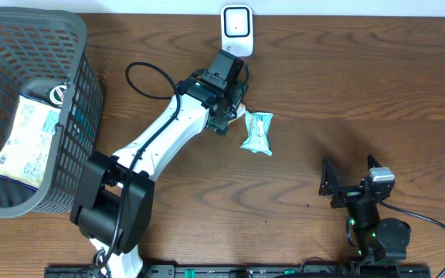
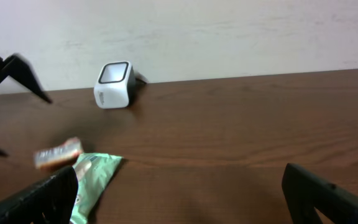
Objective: Scan the item barcode
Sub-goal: 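Carry the orange packet out and release it beside the wipes, then reach the left gripper into the basket and grasp the white snack bag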
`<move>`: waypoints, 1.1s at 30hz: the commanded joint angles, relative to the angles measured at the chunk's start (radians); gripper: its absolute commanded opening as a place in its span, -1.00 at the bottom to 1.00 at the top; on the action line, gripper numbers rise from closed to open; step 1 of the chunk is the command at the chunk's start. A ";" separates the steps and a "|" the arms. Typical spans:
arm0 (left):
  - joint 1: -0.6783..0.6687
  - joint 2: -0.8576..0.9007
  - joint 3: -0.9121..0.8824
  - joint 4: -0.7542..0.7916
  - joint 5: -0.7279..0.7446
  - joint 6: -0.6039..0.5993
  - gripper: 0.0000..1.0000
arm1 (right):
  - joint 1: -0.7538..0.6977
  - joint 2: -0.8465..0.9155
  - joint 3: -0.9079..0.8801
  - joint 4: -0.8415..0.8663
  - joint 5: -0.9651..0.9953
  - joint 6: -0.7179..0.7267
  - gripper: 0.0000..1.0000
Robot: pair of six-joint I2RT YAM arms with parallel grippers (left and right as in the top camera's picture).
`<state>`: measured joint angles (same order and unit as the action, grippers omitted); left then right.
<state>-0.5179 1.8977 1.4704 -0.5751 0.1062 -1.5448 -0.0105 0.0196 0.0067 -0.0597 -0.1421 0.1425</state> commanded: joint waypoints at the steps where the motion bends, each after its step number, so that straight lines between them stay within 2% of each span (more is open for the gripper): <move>1: 0.002 -0.011 0.005 0.002 -0.008 -0.045 0.96 | 0.006 0.002 -0.001 -0.004 -0.002 0.010 0.99; 3: 0.002 -0.029 0.005 0.021 -0.008 0.014 0.96 | 0.006 0.002 -0.001 -0.004 -0.002 0.010 0.99; 7: 0.011 -0.127 0.009 0.116 -0.014 0.242 0.96 | 0.006 0.002 -0.001 -0.004 -0.002 0.010 0.99; 10: 0.027 -0.230 0.010 0.213 -0.014 0.499 0.96 | 0.006 0.002 -0.001 -0.004 -0.002 0.010 0.98; 14: 0.060 -0.399 0.010 0.263 -0.042 0.941 0.95 | 0.006 0.002 -0.001 -0.004 -0.002 0.010 0.99; 15: 0.074 -0.459 0.010 0.259 -0.085 1.078 0.96 | 0.006 0.002 -0.001 -0.004 -0.002 0.010 0.99; 17: 0.097 -0.538 0.010 0.241 -0.177 1.241 0.96 | 0.006 0.002 -0.001 -0.004 -0.002 0.010 0.99; 18: 0.110 -0.573 0.010 0.229 -0.249 1.280 0.95 | 0.006 0.002 -0.001 -0.004 -0.002 0.010 0.98; 22: 0.194 -0.675 0.009 0.169 -0.626 1.278 0.95 | 0.006 0.002 -0.001 -0.004 -0.002 0.010 0.99; 24: 0.273 -0.697 0.009 0.122 -0.766 1.182 0.95 | 0.006 0.002 -0.001 -0.004 -0.002 0.010 0.99; 26: 0.356 -0.699 0.009 0.060 -0.795 1.063 0.96 | 0.006 0.002 -0.001 -0.004 -0.002 0.010 0.99; 29: 0.514 -0.677 0.008 -0.092 -0.782 0.757 0.95 | 0.006 0.002 -0.001 -0.004 -0.002 0.010 0.99; 31: 0.638 -0.642 0.006 -0.202 -0.710 0.523 0.95 | 0.006 0.002 -0.001 -0.004 -0.002 0.010 0.99; 33: 0.739 -0.598 0.006 -0.258 -0.616 0.373 0.95 | 0.006 0.002 -0.001 -0.004 -0.002 0.010 0.98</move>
<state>0.0906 1.2400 1.4765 -0.7818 -0.5739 -0.7856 -0.0105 0.0196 0.0067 -0.0597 -0.1421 0.1425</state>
